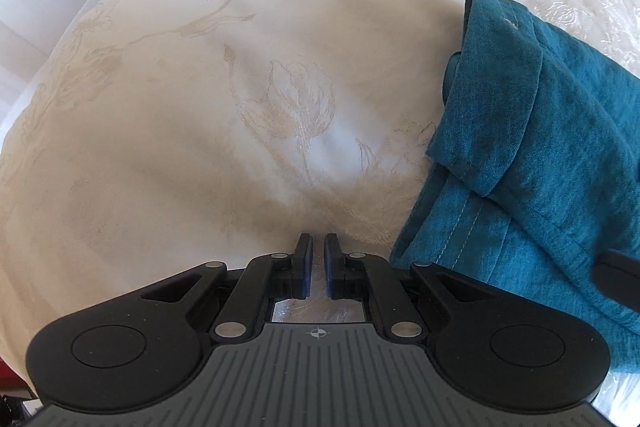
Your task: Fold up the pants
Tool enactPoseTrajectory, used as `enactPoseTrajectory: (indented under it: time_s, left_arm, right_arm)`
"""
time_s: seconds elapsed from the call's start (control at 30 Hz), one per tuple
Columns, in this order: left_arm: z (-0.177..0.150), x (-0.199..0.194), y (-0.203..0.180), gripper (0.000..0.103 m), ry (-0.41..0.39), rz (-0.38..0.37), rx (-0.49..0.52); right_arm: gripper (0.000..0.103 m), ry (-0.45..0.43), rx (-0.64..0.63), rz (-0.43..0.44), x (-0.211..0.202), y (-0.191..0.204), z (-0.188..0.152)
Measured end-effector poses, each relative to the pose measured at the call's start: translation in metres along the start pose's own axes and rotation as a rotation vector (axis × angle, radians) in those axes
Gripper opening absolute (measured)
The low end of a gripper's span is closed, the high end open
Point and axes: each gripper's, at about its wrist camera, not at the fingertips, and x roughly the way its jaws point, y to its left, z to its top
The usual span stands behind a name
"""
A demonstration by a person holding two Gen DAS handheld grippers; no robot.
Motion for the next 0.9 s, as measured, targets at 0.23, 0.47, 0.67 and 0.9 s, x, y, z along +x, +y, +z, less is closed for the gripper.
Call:
enactPoseTrajectory:
  time_s: [0.23, 0.47, 0.67, 0.9]
  left_arm:
    - [-0.002, 0.005, 0.016, 0.008, 0.003, -0.059, -0.034]
    - [-0.002, 0.008, 0.038, 0.008, 0.003, -0.094, -0.059]
    - [0.001, -0.011, 0.064, 0.008, -0.023, -0.11, -0.135]
    - [0.011, -0.054, 0.102, 0.008, -0.132, -0.011, -0.211]
  right_arm:
    - [0.045, 0.117, -0.186, -0.09, 0.056, 0.02, -0.009]
    - [0.011, 0.08, -0.068, -0.03, 0.031, -0.008, -0.007]
    - [0.012, 0.038, 0.021, 0.179, -0.017, -0.01, -0.007]
    - [0.022, 0.151, 0.045, 0.169, 0.03, 0.012, -0.024]
